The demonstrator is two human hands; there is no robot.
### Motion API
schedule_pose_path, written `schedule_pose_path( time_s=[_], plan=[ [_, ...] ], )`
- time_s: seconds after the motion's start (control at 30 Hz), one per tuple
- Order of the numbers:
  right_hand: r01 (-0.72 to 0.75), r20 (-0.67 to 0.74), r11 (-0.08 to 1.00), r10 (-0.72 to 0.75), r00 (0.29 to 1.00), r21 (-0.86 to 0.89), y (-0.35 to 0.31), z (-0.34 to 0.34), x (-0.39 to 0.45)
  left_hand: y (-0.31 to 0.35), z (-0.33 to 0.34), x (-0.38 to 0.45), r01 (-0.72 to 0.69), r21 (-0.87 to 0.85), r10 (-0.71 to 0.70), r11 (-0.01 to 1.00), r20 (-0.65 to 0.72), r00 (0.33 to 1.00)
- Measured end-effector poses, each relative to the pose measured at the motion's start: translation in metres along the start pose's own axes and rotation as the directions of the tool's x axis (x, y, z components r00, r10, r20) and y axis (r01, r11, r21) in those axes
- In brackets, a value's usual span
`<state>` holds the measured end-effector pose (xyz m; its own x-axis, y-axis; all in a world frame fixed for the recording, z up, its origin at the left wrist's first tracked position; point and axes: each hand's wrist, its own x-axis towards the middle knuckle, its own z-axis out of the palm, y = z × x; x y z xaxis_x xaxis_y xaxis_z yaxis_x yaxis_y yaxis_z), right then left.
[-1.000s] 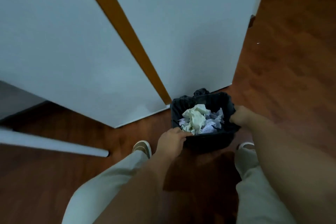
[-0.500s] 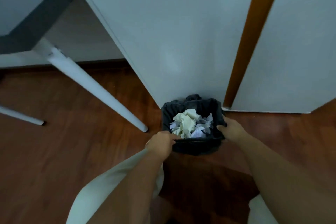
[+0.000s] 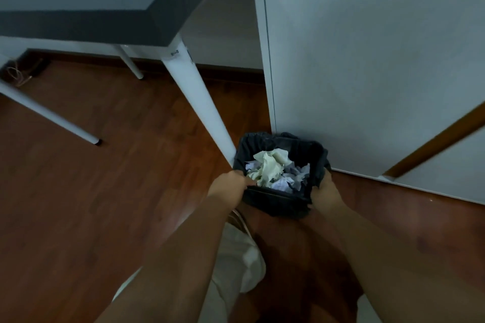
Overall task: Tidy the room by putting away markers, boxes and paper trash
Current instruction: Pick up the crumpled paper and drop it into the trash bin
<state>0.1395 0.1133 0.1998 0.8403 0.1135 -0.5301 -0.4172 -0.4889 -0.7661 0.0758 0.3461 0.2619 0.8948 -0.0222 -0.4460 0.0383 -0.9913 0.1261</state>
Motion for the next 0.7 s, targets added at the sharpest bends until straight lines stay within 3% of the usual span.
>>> schedule_pose_path(
  time_s=[0.27, 0.5, 0.6, 0.7],
  plan=[
    [-0.013, -0.053, 0.999, 0.015, 0.999, 0.036, -0.007, 0.001, 0.031, -0.013, -0.007, 0.031, -0.058, 0.073, 0.062, 0.996, -0.048, 0.997],
    [-0.067, 0.002, 0.995, 0.067, 0.998, 0.077, -0.006, 0.002, 0.047, -0.015, -0.004, 0.041, -0.062, 0.070, 0.069, 0.996, -0.103, 0.992],
    [-0.038, -0.008, 0.999, 0.038, 0.999, 0.022, -0.010, 0.001, 0.042, -0.015, 0.008, 0.035, -0.042, -0.009, 0.040, 0.999, -0.133, 0.990],
    [0.038, -0.022, 0.989, -0.041, 0.999, -0.142, -0.010, -0.004, 0.036, -0.012, 0.022, 0.026, -0.039, -0.046, 0.028, 0.998, -0.227, 0.973]
  ],
)
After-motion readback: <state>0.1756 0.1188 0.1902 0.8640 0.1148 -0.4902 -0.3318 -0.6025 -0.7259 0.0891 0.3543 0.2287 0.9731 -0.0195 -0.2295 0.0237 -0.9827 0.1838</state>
